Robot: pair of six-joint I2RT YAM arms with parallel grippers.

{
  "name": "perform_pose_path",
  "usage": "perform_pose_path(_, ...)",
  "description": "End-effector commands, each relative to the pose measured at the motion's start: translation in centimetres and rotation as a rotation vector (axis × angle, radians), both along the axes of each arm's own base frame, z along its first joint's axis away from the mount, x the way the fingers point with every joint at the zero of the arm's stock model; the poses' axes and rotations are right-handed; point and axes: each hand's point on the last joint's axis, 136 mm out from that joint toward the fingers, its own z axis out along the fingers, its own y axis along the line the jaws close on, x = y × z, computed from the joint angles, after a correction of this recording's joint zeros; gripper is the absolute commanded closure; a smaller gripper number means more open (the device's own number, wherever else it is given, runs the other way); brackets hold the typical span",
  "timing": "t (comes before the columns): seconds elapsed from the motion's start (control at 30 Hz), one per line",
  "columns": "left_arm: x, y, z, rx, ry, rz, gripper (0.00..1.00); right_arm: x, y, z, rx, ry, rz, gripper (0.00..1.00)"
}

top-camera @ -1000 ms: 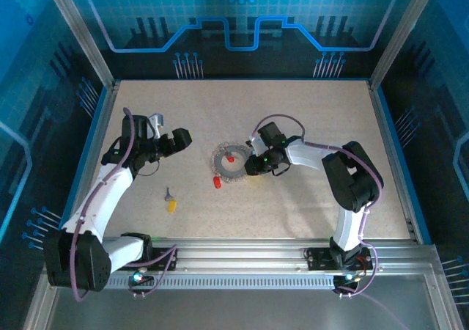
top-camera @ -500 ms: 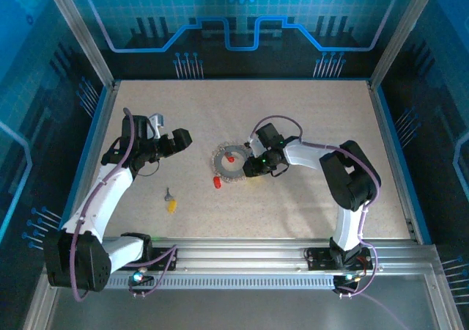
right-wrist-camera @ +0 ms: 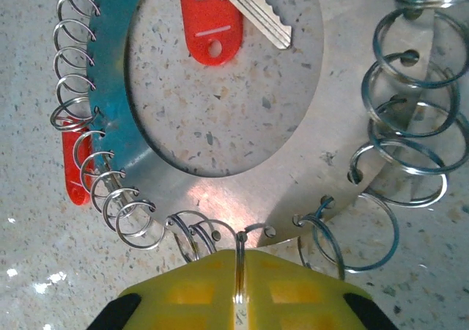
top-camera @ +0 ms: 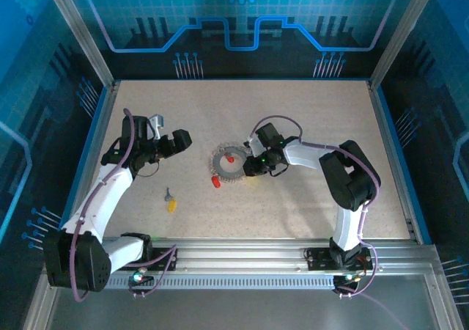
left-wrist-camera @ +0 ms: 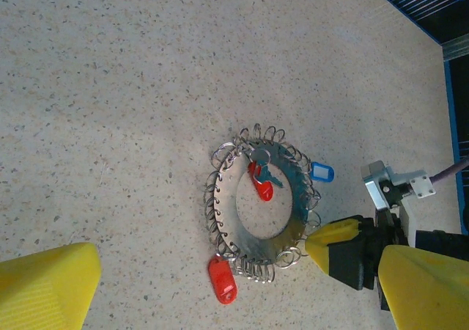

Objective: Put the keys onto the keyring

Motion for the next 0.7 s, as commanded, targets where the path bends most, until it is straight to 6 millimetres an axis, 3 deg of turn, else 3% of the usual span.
perform_pose_path(0.0, 0.0, 0.1, 1.8, 0.014, -0.048, -0.020, 0.01, -0.1, 0.6, 0.8, 0.043, -0.003, 0.016, 0.89)
perform_pose_path(0.23, 0.1, 0.1, 1.6, 0.016, -0.044, -0.017, 0.01, -0.8, 1.3, 0.8, 0.025, -0.005, 0.077, 0.86)
perform_pose_path(0.37, 0.1, 0.0, 1.6, 0.009, -0.045, -0.020, 0.01, -2.1, 1.7, -0.4, -0.128, -0.037, 0.174, 0.83)
perform_pose_path(0.53, 0.0, 0.0, 1.3, 0.011, -0.030, -0.021, 0.01, -2.8, 2.3, -1.5, -0.231, -0.049, 0.222, 0.85)
perform_pose_path(0.67, 0.1, 0.0, 1.3, 0.010, -0.029, -0.025, 0.01, -2.4, 2.3, -1.2, -0.237, -0.079, 0.202, 0.87)
